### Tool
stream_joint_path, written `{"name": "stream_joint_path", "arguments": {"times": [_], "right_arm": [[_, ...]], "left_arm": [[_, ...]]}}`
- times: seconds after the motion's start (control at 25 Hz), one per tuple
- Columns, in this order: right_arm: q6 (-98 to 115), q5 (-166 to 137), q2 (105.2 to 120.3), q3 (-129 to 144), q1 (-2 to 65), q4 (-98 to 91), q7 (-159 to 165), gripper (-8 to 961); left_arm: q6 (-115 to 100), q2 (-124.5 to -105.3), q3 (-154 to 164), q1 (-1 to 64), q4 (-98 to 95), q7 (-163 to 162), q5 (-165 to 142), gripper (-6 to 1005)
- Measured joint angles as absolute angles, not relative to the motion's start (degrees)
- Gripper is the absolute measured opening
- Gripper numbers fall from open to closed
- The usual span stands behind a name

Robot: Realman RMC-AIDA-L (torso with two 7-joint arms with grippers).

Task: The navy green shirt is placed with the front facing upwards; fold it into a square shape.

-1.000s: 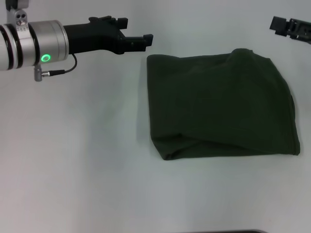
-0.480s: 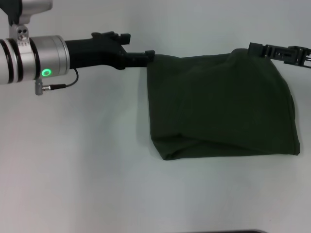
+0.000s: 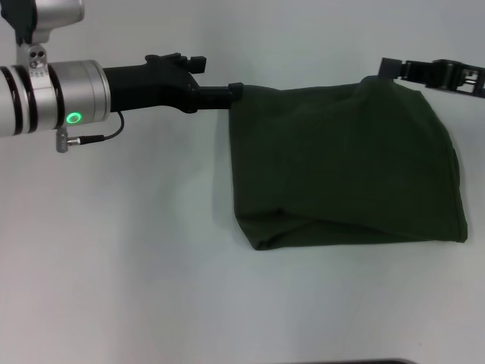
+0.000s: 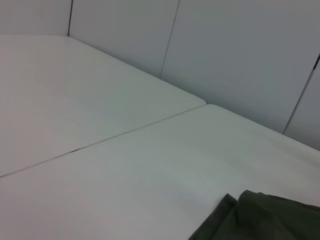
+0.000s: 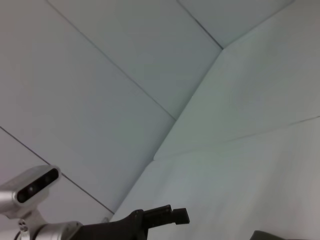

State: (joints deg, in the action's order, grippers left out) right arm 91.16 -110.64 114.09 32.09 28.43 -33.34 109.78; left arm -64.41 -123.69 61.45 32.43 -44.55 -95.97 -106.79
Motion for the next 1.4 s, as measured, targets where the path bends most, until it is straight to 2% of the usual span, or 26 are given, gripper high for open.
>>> {"name": "stream_joint_path", "arguments": {"times": [0.2,0.32,0.44,0.76,1.4], "right_arm": [[86.0,-110.7,116.13,36.5,30.5,-33.2,109.8,78],[81.9,-110.7,117.07,39.4,32.0,-32.2,109.9,40],[77.8,-110.7,117.4,42.1,33.5,-30.1,109.9,2],[68.5,-110.7,118.49,49.0,34.3,-26.7,110.0,2],[62.2,-112.9,118.64,50.9,34.1,-24.1,109.1,2]], "left_arm": [[-63.9,-123.21,60.4,31.6,-44.8,-96.0,-106.8,917],[-63.1,-122.71,59.3,31.0,-44.9,-96.0,-106.8,917],[-62.8,-122.49,56.7,30.2,-44.9,-96.0,-106.8,917],[-63.6,-121.9,53.3,29.3,-45.0,-96.0,-106.7,917],[-62.9,-121.9,53.3,29.8,-44.9,-96.0,-106.8,917]]}}
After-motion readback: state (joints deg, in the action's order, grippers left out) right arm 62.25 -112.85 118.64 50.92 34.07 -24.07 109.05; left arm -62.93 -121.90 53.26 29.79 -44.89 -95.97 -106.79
